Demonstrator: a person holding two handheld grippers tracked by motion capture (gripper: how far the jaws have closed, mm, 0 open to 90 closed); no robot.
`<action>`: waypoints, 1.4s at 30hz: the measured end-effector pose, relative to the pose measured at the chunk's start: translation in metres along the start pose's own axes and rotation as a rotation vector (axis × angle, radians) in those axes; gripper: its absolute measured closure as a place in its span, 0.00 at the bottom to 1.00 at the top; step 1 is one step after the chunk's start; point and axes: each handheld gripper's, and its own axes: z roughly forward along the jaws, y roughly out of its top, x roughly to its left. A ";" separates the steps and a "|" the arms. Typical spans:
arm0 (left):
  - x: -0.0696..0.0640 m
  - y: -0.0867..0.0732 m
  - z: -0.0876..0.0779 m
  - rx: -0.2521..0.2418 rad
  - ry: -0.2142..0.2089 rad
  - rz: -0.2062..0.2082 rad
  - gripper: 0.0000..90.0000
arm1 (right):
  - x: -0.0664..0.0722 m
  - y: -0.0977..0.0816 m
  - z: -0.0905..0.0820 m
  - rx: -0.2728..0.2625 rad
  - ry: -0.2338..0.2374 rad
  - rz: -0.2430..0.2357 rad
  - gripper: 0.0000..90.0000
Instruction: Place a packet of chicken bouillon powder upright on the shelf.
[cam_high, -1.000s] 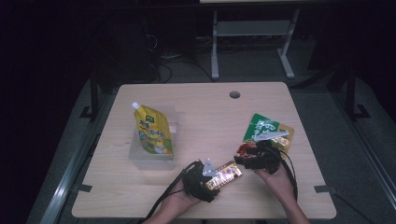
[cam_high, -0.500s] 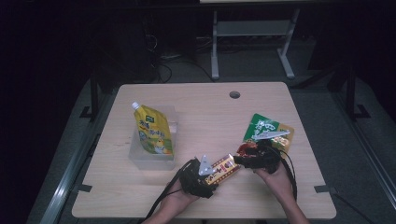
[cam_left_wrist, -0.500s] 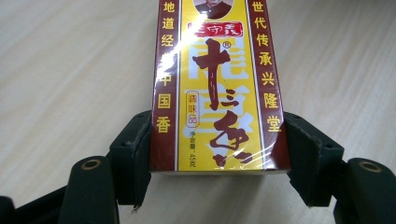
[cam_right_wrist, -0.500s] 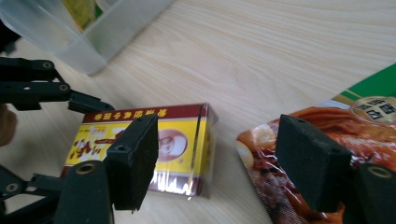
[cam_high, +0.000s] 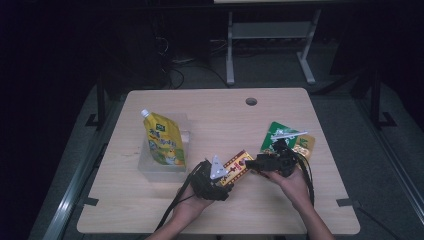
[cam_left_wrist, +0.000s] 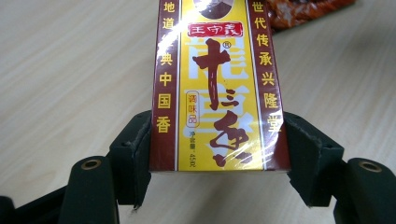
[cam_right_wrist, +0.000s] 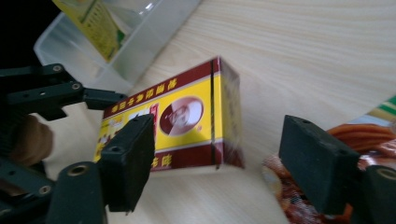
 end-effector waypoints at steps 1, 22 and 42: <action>0.000 0.001 -0.001 -0.005 0.010 0.002 0.36 | -0.001 0.001 0.001 0.004 0.012 0.008 0.29; 0.001 -0.002 0.006 -0.024 0.022 -0.077 0.36 | 0.001 0.008 0.018 0.033 0.128 0.101 0.49; 0.001 -0.009 0.002 -0.064 0.004 -0.090 0.31 | 0.047 0.031 0.000 -0.016 0.085 -0.108 0.75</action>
